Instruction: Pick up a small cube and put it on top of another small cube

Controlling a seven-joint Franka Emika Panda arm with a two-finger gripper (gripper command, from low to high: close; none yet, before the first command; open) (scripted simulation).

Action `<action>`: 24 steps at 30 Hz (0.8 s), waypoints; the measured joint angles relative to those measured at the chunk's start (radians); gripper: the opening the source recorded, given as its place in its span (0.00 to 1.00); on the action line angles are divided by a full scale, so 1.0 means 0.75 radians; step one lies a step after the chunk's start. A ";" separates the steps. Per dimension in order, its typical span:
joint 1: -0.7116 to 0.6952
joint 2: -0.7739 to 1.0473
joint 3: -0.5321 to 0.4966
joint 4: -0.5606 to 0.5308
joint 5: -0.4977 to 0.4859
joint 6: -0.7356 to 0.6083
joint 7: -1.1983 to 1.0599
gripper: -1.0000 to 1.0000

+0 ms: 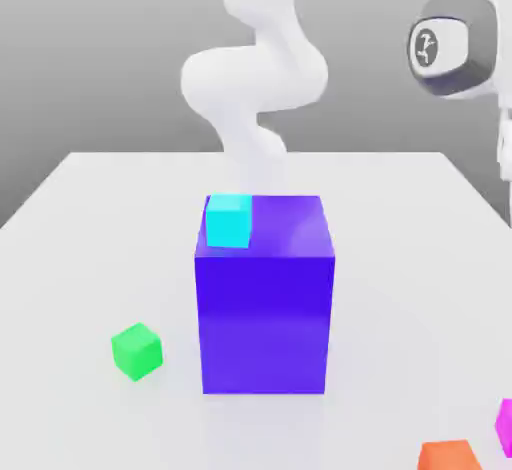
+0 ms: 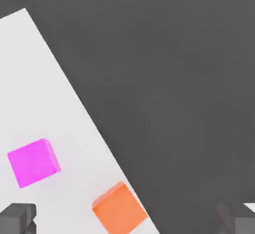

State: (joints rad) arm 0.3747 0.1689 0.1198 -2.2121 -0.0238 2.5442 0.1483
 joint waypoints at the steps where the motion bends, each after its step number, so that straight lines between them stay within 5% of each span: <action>1: 0.011 0.049 0.010 0.004 -0.016 0.012 -0.022 0.50; 10: 0.126 0.489 0.018 0.067 -0.176 0.195 -0.108 0.50; 11: 0.133 0.527 0.009 0.075 -0.184 0.223 -0.102 0.00; 18: 0.134 0.531 0.008 0.076 -0.185 0.224 -0.102 0.00; 24: 0.088 0.273 0.002 0.008 -0.186 0.053 -0.144 0.00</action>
State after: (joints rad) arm 0.4409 0.3738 0.1216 -2.2058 -0.1630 2.5841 0.0406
